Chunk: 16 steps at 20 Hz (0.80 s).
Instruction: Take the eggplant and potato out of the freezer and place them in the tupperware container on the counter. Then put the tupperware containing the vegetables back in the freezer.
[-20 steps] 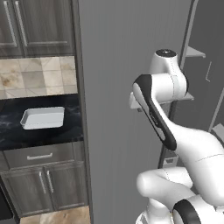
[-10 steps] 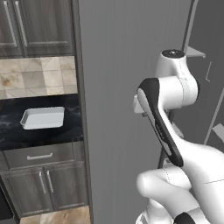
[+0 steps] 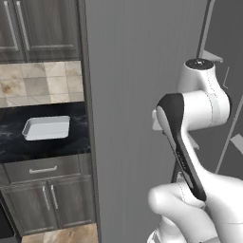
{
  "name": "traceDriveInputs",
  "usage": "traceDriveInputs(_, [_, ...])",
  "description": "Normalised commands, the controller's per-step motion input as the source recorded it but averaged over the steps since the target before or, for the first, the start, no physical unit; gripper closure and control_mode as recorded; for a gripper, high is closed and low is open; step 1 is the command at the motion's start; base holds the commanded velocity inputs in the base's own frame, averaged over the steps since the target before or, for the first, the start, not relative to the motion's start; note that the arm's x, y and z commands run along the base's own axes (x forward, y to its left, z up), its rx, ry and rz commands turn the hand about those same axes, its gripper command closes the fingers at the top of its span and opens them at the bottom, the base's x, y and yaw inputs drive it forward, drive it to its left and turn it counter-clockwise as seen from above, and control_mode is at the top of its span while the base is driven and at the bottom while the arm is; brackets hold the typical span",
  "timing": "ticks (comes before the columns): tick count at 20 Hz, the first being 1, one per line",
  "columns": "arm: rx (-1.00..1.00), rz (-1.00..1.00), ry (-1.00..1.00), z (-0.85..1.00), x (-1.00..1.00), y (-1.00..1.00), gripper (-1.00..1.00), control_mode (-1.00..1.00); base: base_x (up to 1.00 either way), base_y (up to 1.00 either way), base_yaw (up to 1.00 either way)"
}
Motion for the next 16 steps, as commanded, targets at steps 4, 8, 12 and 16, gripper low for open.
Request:
traceDriveInputs(4, [0.01, -0.05, 0.0, 0.0, -0.24, -0.16, -1.0, -1.0, 0.0, 0.0, 0.0])
traceDriveInputs(8, [0.05, 0.0, 0.0, 0.0, -0.06, -0.15, -1.0, -1.0, 0.0, 0.0, 0.0])
traceDriveInputs(12, [0.01, 0.0, -0.01, 0.0, -0.11, -0.05, -1.0, -1.0, 0.0, 0.0, 0.0])
traceDriveInputs(16, [0.0, -0.02, 0.0, 0.0, -0.06, -0.11, -1.0, -1.0, 0.0, 0.0, 0.0])
